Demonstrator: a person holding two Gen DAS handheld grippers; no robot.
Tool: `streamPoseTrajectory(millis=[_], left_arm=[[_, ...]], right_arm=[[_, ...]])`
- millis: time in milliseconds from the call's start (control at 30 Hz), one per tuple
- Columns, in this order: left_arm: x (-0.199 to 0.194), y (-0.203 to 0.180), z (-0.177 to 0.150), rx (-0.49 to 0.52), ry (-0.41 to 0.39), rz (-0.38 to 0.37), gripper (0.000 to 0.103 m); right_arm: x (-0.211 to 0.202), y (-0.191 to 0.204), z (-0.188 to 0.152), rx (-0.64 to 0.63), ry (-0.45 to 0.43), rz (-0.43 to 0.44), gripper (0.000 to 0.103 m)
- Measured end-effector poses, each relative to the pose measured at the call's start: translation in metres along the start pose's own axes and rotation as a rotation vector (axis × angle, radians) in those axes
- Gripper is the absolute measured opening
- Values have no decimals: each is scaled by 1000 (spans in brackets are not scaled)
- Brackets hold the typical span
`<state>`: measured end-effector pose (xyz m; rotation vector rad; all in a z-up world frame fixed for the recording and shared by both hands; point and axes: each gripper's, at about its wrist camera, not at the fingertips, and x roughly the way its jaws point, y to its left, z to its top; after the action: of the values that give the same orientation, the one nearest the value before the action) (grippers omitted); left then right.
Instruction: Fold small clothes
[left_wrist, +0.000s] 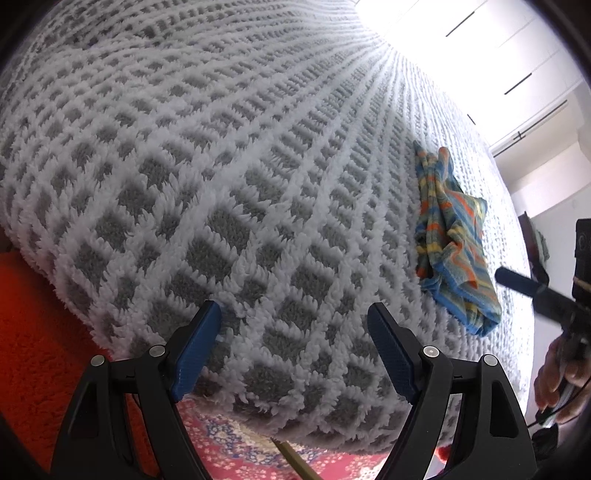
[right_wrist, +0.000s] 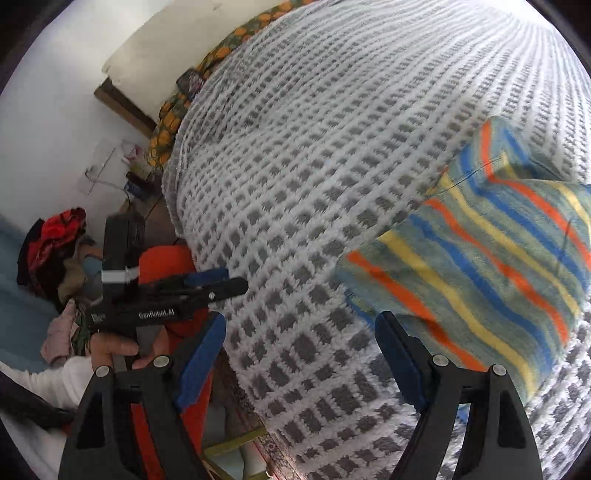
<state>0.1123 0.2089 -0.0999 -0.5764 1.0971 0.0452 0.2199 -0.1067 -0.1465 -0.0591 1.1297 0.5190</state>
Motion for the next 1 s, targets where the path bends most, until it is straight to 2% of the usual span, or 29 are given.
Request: streamPoseTrajectory(millis=[100,200,267,333,433,533,600,633,700,800,900,933,1000], left_arm=[[2,-2,0,4,2,4,83],[2,-2,0,4,-1,2,83],[2,-2,1,3,0,1,83],[3,-2,1,1,2,2,83],[6,-3,2,-1,12,8,83],[9,-8,3,10,19,17,85],[10,-11,2,23,20,23,85],[12,-13,2,31,20,27,85],[13,-16,3,41,22,33,85],[11,-20,5,45,9,12,85],[-7,-33,9,59,-25,-112,81],[-14,-44,11,79,-48,-165,81],[-21,-69,17,153,-70,-222,81]], right_arm=[[-23,-35,18,125,-113,-61,82],[-36,-89,50,331,-167,-130,67],[-28,-116,72,431,-144,-153,62],[-9,-130,94,464,-109,-152,60],[38,-152,119,530,37,-191,60],[69,-149,140,440,26,-296,60],[72,-138,151,332,-32,-292,60],[67,-130,153,279,-77,-251,62],[53,-120,149,205,-128,-171,63],[17,-110,122,159,-150,-170,64],[-22,-94,68,117,-166,-236,64],[-32,-90,47,107,-169,-258,64],[-50,-81,4,99,-165,-308,64]])
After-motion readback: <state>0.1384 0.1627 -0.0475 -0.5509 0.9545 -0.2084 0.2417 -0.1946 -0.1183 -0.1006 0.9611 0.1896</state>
